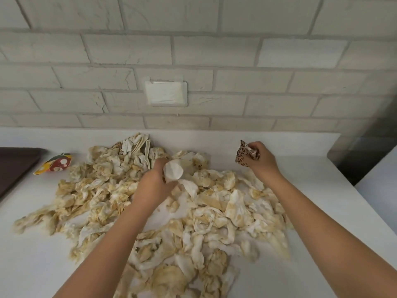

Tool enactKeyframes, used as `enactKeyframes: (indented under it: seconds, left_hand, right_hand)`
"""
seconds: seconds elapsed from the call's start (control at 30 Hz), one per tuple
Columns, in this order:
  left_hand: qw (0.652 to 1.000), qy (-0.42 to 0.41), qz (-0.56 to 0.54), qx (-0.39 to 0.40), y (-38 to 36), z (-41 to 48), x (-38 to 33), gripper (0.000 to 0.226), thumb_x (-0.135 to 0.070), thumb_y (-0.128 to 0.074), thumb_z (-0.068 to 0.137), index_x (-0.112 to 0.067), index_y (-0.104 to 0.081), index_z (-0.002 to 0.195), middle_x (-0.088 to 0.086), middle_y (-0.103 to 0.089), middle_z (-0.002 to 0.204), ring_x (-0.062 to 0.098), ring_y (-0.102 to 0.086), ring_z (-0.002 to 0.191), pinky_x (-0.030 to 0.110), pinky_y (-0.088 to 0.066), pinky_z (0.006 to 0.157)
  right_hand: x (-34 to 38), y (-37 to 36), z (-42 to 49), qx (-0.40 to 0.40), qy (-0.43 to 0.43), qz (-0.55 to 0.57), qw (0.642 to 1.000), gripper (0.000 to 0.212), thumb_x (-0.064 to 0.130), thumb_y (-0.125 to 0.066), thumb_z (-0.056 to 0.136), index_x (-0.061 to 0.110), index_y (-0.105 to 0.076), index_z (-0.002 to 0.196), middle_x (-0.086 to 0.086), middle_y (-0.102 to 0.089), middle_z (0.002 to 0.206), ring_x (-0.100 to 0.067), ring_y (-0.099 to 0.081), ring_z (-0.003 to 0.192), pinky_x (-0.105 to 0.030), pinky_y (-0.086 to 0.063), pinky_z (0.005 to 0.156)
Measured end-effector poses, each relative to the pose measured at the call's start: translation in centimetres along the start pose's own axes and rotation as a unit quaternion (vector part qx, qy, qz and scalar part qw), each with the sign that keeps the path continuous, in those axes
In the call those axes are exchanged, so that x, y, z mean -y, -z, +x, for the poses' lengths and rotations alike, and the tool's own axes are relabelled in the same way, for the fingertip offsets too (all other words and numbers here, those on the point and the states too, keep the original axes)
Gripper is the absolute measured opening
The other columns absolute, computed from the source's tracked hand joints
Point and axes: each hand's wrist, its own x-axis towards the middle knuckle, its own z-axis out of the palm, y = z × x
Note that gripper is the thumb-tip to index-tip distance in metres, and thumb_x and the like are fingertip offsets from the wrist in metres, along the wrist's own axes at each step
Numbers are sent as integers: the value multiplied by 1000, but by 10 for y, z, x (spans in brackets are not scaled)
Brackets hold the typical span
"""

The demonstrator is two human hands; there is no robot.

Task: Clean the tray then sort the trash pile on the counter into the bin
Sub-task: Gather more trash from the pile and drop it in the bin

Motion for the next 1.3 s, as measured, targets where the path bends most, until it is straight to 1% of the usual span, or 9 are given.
enactKeyframes:
  seconds: [0.13, 0.27, 0.5, 0.67, 0.8, 0.97, 1.13, 1.23, 1.3]
  left_hand:
    - [996, 45, -67, 22, 10, -11, -18, 66, -23, -82, 70, -13, -47, 125, -1, -60, 96, 22, -61, 89, 30, -47, 70]
    - [994, 53, -91, -22, 24, -28, -37, 64, -24, -78, 76, -12, -45, 130, 6, -61, 107, 21, -58, 90, 29, -43, 67]
    - [991, -77, 14, -108, 45, -68, -79, 55, -23, -67, 85, -15, -45, 135, 9, -62, 111, 22, -56, 93, 31, -42, 70]
    - [983, -79, -117, -116, 48, -111, -124, 59, -33, -69, 83, -20, -45, 135, -4, -57, 108, 14, -56, 93, 27, -46, 77]
    - [968, -87, -225, -69, 29, -167, -175, 47, -30, -72, 81, -26, -52, 124, -11, -58, 100, 7, -58, 83, 11, -46, 64]
    - [942, -73, -326, 35, -25, -270, -226, 50, -18, -73, 80, -32, -48, 122, -10, -62, 97, 10, -63, 72, 17, -51, 61]
    - [921, -59, -341, 181, -94, -389, -247, 55, -10, -70, 80, -43, -47, 118, -17, -61, 101, 15, -64, 78, 25, -53, 67]
    - [908, -77, -321, 259, -136, -451, -247, 57, -9, -69, 81, -48, -44, 114, -27, -56, 107, 4, -60, 94, 16, -51, 77]
    - [904, -61, -298, 302, -170, -486, -235, 59, -10, -69, 81, -47, -44, 120, -23, -55, 115, 1, -56, 105, 16, -48, 87]
  right_hand:
    - [13, 29, -34, -31, -25, 117, 992, 29, 22, -61, 90, 14, -55, 118, 2, -62, 104, -16, -60, 92, -26, -51, 75]
    - [24, 58, -66, -27, -28, 113, 993, 35, 28, -62, 89, 13, -55, 120, 1, -63, 106, -15, -61, 95, -23, -46, 72]
    - [33, 92, -124, -23, -56, 237, 970, 29, 22, -67, 86, 18, -57, 113, 0, -68, 108, -16, -66, 96, -32, -56, 77]
    - [37, 112, -186, -19, -65, 298, 952, 25, 19, -66, 86, 16, -60, 110, 0, -70, 102, -16, -68, 91, -28, -55, 66]
    - [23, 135, -253, -24, -100, 320, 942, 26, 19, -66, 86, 15, -61, 112, -2, -71, 102, -19, -69, 91, -29, -55, 62]
    - [-15, 174, -351, -73, -149, 323, 932, 22, 13, -58, 91, 13, -58, 113, -11, -70, 100, -26, -69, 79, -29, -52, 55]
    - [-81, 214, -476, -145, -238, 322, 905, 20, 3, -50, 91, 18, -58, 102, -11, -69, 99, -29, -67, 79, -32, -50, 58]
    - [-124, 223, -543, -173, -302, 312, 884, 20, 2, -50, 91, 18, -59, 98, -13, -68, 100, -28, -65, 81, -34, -51, 60]
    - [-158, 220, -581, -173, -354, 289, 873, 18, 2, -51, 91, 16, -59, 99, -10, -68, 97, -21, -68, 76, -27, -53, 56]
